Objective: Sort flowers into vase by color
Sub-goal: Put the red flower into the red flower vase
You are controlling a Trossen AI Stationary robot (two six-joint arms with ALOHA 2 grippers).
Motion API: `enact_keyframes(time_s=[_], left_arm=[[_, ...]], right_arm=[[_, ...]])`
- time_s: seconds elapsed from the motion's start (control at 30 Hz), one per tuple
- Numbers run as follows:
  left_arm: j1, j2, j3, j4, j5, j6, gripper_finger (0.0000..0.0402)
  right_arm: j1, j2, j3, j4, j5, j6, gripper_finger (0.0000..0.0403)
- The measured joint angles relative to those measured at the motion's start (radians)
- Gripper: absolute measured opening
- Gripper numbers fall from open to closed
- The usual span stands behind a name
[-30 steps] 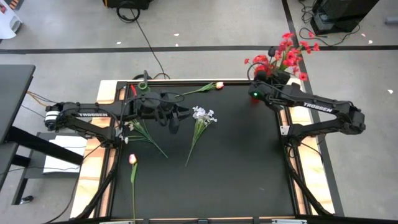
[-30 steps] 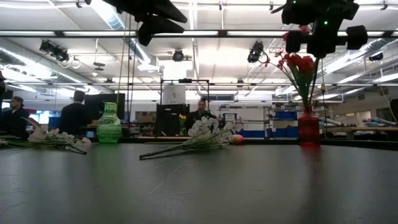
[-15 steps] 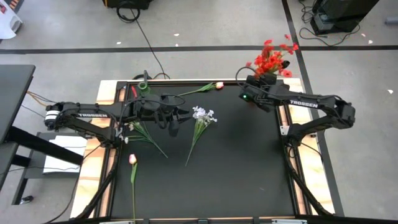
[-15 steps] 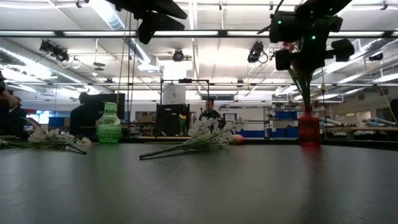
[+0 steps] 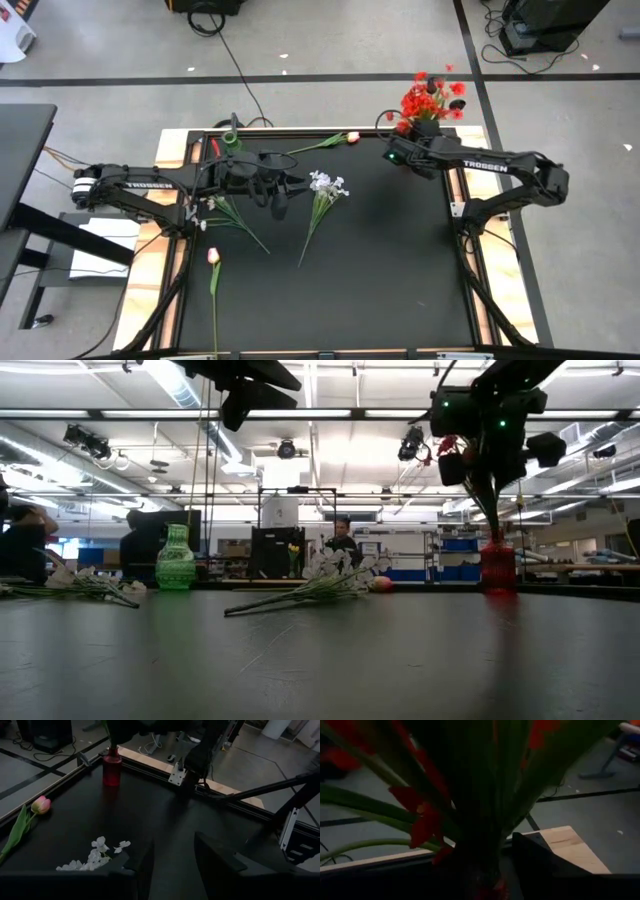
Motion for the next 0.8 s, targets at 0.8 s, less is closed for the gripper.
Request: enact_keyframes(time_s=[0.8], left_arm=[[0.0,0.0,0.0,0.0,0.0,0.001,0.0146]], right_arm=[[-0.097,-0.297,0.0,0.003,-0.397,-0.231,0.016]])
